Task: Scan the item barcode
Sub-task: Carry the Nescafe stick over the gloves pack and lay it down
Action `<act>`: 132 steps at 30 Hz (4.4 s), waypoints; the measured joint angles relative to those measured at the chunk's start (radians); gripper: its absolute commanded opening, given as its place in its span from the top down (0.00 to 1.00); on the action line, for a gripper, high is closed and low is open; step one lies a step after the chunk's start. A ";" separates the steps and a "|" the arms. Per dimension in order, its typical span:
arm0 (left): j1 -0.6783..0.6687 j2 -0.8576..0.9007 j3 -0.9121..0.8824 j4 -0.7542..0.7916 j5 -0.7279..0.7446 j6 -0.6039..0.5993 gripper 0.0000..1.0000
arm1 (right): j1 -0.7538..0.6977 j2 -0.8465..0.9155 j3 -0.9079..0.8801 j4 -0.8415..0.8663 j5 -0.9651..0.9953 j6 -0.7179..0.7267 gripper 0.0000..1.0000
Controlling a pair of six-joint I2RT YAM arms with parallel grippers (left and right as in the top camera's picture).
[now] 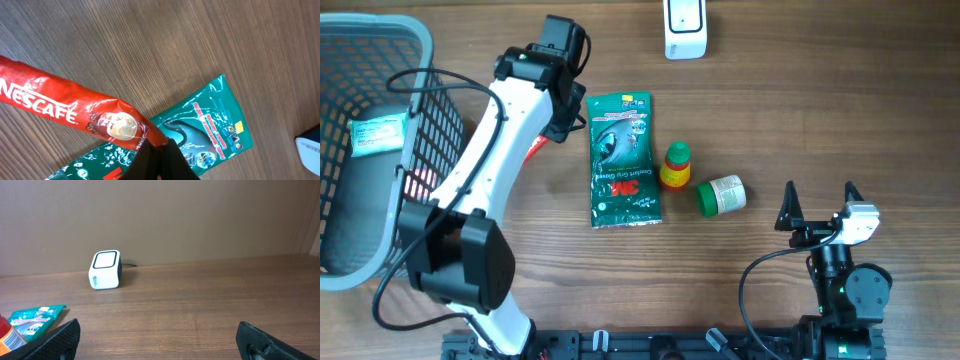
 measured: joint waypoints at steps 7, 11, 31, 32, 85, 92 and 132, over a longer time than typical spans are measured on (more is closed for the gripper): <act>0.000 0.001 0.000 0.009 -0.020 -0.001 0.96 | 0.000 0.000 0.000 0.000 0.000 0.000 0.00; 0.000 0.001 0.000 0.010 -0.037 -0.001 0.96 | 0.000 0.000 0.000 0.000 0.000 0.000 0.00; 0.000 0.075 0.000 0.067 -0.087 -0.004 0.96 | 0.000 0.000 0.000 0.000 0.000 0.000 0.00; 0.000 0.075 0.000 0.066 -0.087 -0.004 0.96 | 0.000 0.000 0.000 0.000 0.000 0.000 0.00; -0.051 0.203 0.000 0.087 -0.026 -0.053 0.93 | 0.000 0.000 0.000 0.000 0.000 0.000 0.00; -0.051 0.205 0.000 0.114 -0.026 -0.053 0.91 | 0.000 0.000 0.000 0.000 0.000 0.000 0.00; -0.051 0.083 0.000 0.109 -0.058 -0.060 0.00 | 0.000 0.000 0.000 0.000 0.000 0.000 0.00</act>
